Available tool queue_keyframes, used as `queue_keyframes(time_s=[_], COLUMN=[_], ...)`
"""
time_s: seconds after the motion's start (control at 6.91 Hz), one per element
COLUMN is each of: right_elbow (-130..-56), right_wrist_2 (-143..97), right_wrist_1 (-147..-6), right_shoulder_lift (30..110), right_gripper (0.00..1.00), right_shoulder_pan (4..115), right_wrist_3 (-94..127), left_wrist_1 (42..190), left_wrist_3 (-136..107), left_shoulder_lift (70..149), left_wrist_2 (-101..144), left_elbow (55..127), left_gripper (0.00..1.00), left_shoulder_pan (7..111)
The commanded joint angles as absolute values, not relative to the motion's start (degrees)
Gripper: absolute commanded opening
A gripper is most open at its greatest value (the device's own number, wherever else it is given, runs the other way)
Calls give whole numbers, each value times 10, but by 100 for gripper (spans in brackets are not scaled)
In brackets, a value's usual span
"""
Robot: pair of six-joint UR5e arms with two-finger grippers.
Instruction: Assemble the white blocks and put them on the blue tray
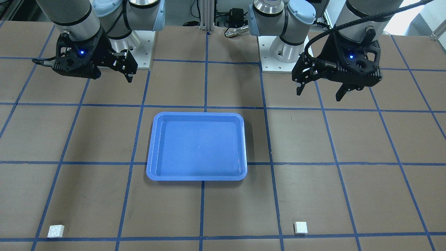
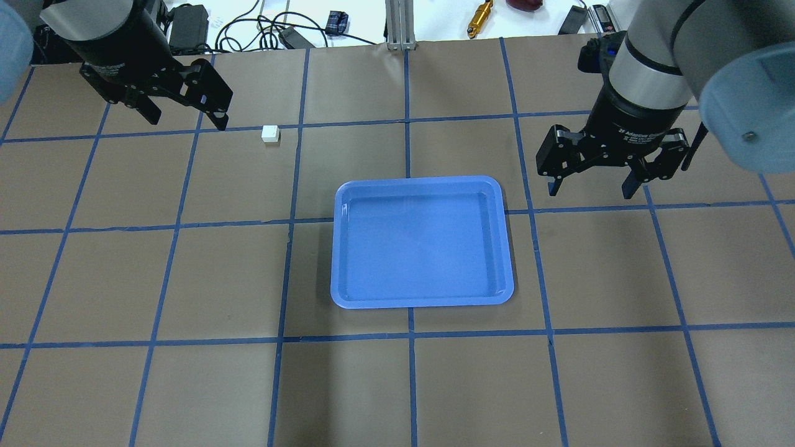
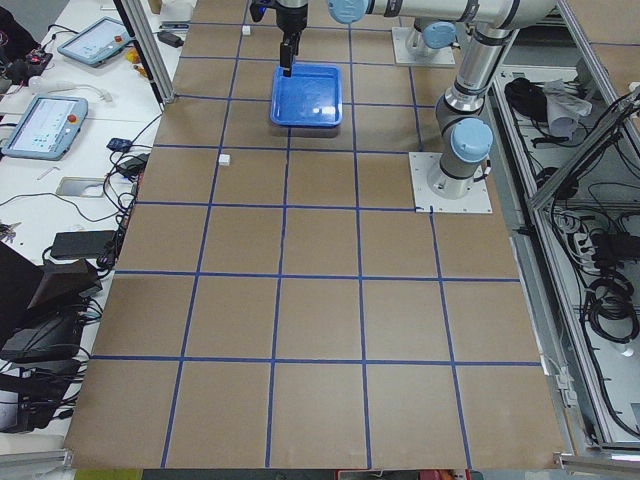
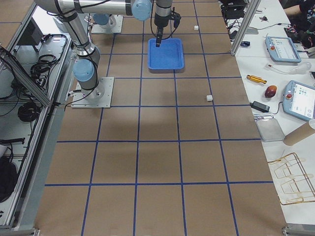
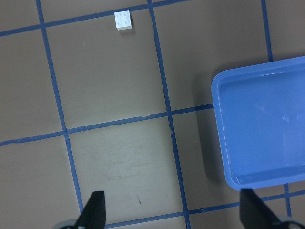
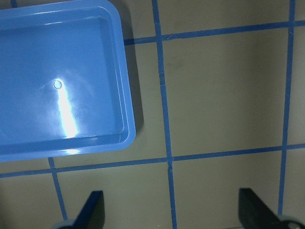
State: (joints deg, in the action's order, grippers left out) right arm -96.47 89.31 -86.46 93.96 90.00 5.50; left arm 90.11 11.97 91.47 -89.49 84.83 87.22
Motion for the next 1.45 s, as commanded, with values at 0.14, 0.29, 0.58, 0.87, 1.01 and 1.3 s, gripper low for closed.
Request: queue_keyframes(time_s=[0.14, 0.29, 0.58, 0.87, 1.01, 1.3], right_elbow=[-961, -959, -960, -960, -961, -962], right_wrist_2=[892, 896, 900, 892, 891, 891], right_wrist_1=[-865, -867, -874, -874, -874, -875], right_shoulder_lift=[940, 940, 940, 939, 939, 938], right_gripper=[100, 100, 100, 100, 100, 100], right_shoulder_pan=[900, 899, 900, 900, 899, 898], right_wrist_3=[57, 61, 62, 58, 57, 58], left_wrist_1=[902, 902, 902, 901, 854, 776], left_wrist_3=[123, 133, 193, 283, 352, 479], left_shoulder_lift=[915, 916, 919, 939, 968, 1048], left_wrist_2=[-899, -900, -897, -894, -891, -851], left_elbow=[848, 848, 846, 841, 850, 852], left_gripper=[100, 100, 100, 100, 100, 100], left_shoulder_pan=[872, 871, 845, 814, 814, 814])
